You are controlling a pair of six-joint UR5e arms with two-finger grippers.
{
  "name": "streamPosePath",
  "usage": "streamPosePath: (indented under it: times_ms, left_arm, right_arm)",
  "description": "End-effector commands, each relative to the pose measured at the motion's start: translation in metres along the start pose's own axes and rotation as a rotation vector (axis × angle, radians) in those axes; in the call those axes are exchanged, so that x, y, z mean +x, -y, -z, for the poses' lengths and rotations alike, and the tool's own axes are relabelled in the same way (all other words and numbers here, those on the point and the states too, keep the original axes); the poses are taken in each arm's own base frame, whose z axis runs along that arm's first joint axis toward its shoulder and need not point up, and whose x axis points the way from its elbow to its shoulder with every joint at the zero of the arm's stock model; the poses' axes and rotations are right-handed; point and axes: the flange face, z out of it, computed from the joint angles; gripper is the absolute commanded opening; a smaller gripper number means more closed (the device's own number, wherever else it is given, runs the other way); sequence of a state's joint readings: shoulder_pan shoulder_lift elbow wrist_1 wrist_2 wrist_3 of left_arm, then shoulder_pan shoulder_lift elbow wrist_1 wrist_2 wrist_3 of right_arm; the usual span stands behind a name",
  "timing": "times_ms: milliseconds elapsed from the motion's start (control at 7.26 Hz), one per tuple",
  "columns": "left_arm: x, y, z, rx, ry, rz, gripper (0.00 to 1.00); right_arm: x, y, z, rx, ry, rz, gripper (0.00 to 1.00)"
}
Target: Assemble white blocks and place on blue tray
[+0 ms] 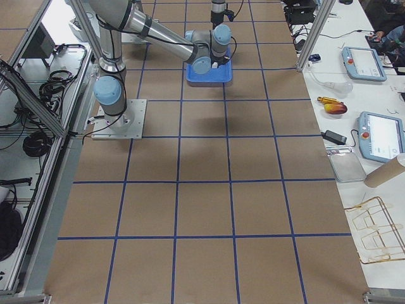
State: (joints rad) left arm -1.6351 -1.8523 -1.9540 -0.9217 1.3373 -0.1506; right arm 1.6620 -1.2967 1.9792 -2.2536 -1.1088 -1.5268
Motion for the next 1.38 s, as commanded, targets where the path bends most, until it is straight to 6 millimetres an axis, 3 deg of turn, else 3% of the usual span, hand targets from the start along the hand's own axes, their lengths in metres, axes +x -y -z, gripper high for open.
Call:
streamPosePath:
  times_ms: [0, 551, 1239]
  left_arm:
    - [0.0, -0.001, -0.005, -0.007, -0.008, 0.006, 0.34]
    - [0.007, -0.011, -0.014, -0.044, -0.067, -0.004, 0.28]
    - [0.008, -0.017, -0.024, -0.063, -0.062, 0.008, 0.28]
  right_arm:
    - [-0.002, -0.001, -0.032, 0.014, -0.006, 0.029, 0.0]
    - [-0.001, 0.009, -0.066, 0.049, 0.024, 0.039, 0.0]
    - [-0.003, 0.024, -0.086, 0.047, 0.006, 0.013, 0.0]
